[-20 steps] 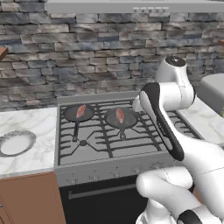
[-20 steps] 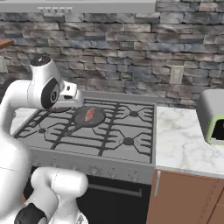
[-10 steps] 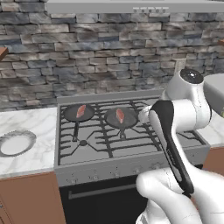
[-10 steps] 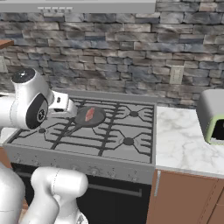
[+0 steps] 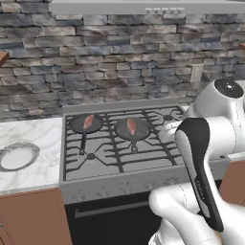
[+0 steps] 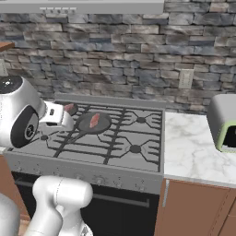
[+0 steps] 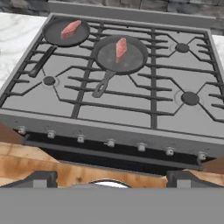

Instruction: Place one of the steaks on the plate and the other in the bowl. Then place the bowl in the fridge.

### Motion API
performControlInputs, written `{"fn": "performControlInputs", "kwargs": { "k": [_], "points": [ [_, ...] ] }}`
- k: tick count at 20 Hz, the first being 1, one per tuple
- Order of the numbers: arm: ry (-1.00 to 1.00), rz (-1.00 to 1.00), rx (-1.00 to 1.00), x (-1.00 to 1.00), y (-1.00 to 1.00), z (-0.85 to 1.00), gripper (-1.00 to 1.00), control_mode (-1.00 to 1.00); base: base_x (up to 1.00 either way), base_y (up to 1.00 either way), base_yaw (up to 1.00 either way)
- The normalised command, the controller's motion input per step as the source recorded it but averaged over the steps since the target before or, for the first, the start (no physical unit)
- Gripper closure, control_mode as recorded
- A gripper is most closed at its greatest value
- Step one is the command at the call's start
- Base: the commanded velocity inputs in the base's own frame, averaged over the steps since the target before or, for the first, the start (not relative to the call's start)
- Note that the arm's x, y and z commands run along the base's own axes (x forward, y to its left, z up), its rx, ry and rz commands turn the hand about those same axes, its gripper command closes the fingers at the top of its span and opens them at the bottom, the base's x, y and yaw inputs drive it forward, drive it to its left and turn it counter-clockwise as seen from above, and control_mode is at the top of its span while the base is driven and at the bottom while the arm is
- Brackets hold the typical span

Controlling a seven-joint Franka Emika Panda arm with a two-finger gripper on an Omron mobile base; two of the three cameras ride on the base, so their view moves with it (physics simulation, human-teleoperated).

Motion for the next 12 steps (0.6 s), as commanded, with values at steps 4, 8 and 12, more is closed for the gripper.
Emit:
{"fn": "performControlInputs", "kwargs": {
  "k": [4,8,12],
  "points": [
    [0.03,0.0,-0.02,-0.23,0.02,0.34,-1.0,-1.0,0.0,0.0,0.0],
    [0.0,0.0,0.0,0.0,0.0,0.0,-1.0,1.0,-0.17,0.14,0.0],
    [0.0,0.0,0.0,0.0,0.0,0.0,-1.0,1.0,0.17,0.51,0.0]
  ]
}}
